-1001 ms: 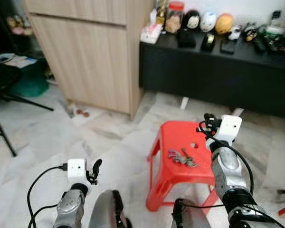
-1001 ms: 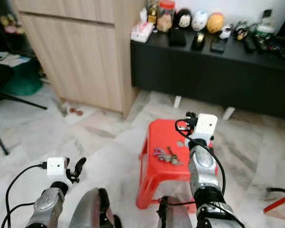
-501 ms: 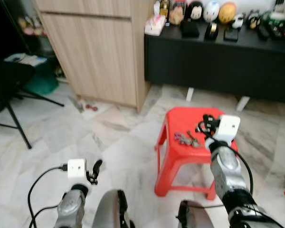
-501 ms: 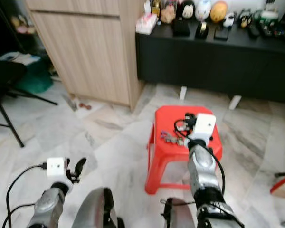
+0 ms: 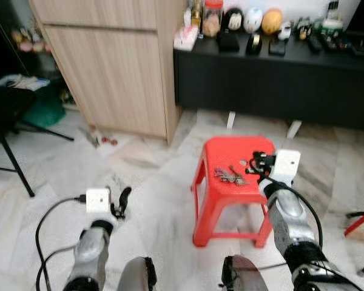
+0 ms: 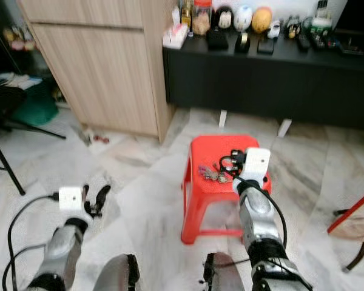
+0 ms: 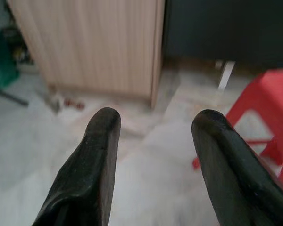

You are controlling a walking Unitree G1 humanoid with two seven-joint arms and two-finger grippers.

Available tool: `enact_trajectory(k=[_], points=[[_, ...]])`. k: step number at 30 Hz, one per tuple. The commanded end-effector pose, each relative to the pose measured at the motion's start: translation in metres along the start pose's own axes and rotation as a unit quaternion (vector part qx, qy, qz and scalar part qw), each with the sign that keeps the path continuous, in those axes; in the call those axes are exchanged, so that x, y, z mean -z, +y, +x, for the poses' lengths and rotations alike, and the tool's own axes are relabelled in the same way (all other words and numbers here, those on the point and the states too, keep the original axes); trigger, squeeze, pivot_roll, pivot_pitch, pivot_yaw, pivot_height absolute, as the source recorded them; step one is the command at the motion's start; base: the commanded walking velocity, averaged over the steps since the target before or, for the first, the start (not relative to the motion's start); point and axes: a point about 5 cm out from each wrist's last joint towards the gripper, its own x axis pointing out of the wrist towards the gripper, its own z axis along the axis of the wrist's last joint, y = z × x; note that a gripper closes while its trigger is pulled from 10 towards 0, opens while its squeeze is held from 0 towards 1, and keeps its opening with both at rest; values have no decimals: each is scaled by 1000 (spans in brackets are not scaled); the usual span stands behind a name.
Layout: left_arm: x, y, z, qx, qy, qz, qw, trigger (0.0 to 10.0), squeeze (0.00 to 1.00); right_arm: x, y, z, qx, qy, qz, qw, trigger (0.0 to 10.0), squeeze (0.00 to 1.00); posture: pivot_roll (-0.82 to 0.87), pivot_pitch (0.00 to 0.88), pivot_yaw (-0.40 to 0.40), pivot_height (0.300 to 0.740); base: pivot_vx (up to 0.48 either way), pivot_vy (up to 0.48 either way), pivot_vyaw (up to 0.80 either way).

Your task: Hang keys on a hook

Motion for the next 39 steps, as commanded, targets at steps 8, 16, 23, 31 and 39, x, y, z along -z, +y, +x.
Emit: enact_trajectory(k=[8, 16, 23, 31, 39], points=[[-16, -4, 5, 33, -31, 14, 999, 10000, 0, -17, 7, 5, -65, 10, -17, 998, 10000, 0, 3, 62, -19, 740, 0, 0, 0], [-25, -10, 10, 76, -30, 36, 996, 10000, 0, -26, 14, 6, -128, 35, -41, 990, 10000, 0, 1, 60, -22, 740, 0, 0, 0], [-49, -25, 18, 161, -55, 41, 985, 10000, 0, -34, 43, -2, -250, 64, -82, 963, 10000, 0, 2, 60, -26, 740, 0, 0, 0], [-65, -45, 15, 255, -60, 18, 965, 10000, 0, -50, 61, -11, -318, 56, -69, 944, 10000, 0, -1, 60, -28, 740, 0, 0, 0], [-69, -57, 11, 296, -51, 30, 953, 10000, 0, -49, 67, -17, -342, 67, -86, 933, 10000, 0, 3, 68, -30, 740, 0, 0, 0]])
